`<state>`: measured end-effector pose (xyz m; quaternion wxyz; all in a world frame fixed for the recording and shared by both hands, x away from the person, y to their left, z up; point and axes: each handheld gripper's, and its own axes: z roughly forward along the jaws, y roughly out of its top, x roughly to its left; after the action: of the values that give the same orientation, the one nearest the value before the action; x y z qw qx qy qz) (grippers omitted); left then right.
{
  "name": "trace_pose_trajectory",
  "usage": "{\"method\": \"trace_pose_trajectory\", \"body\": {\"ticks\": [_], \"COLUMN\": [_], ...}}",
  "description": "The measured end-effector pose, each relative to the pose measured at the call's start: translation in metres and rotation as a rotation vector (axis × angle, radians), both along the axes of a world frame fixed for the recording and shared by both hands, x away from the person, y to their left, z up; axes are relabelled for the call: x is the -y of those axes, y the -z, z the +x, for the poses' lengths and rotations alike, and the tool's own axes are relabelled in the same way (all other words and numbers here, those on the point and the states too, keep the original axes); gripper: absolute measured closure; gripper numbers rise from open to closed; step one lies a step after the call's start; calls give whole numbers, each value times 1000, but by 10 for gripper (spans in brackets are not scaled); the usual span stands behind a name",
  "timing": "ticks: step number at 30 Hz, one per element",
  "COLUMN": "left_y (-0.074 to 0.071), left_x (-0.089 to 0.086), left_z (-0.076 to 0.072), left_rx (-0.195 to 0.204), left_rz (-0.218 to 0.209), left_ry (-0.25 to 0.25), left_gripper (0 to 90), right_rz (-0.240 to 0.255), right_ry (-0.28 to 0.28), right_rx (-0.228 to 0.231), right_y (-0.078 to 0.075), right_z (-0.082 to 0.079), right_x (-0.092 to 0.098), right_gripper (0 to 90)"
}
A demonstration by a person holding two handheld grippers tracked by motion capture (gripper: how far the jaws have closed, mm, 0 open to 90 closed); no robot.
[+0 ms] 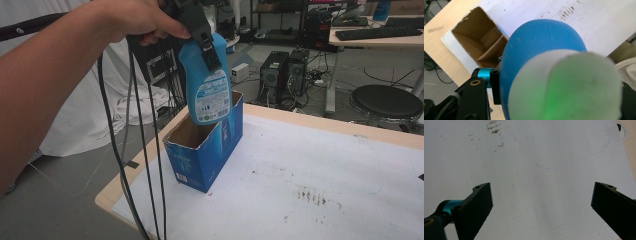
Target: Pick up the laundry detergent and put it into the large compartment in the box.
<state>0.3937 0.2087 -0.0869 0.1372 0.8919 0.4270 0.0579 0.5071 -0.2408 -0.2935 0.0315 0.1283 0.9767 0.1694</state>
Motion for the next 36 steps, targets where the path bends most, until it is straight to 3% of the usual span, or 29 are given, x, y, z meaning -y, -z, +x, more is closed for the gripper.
{"method": "trace_pose_trajectory", "body": {"ticks": [9, 19, 26, 36], "left_y": [-3, 10, 32, 76], "left_x": [-18, -31, -43, -53], "left_z": [4, 11, 17, 23], "left_rx": [22, 23, 13, -12], "left_rz": [-5, 39, 44, 66], "left_ry": [24, 106, 115, 147], "left_gripper": [384, 384, 384, 384], "right_rz": [-2, -10, -20, -23], "right_ry": [14, 22, 34, 50], "right_rx": [-2, -6, -10, -11], "right_y": [0, 1, 3, 4], "right_z": [0, 2, 3, 6], "right_x": [2, 4, 3, 6], "right_gripper": [28, 28, 28, 28]}}
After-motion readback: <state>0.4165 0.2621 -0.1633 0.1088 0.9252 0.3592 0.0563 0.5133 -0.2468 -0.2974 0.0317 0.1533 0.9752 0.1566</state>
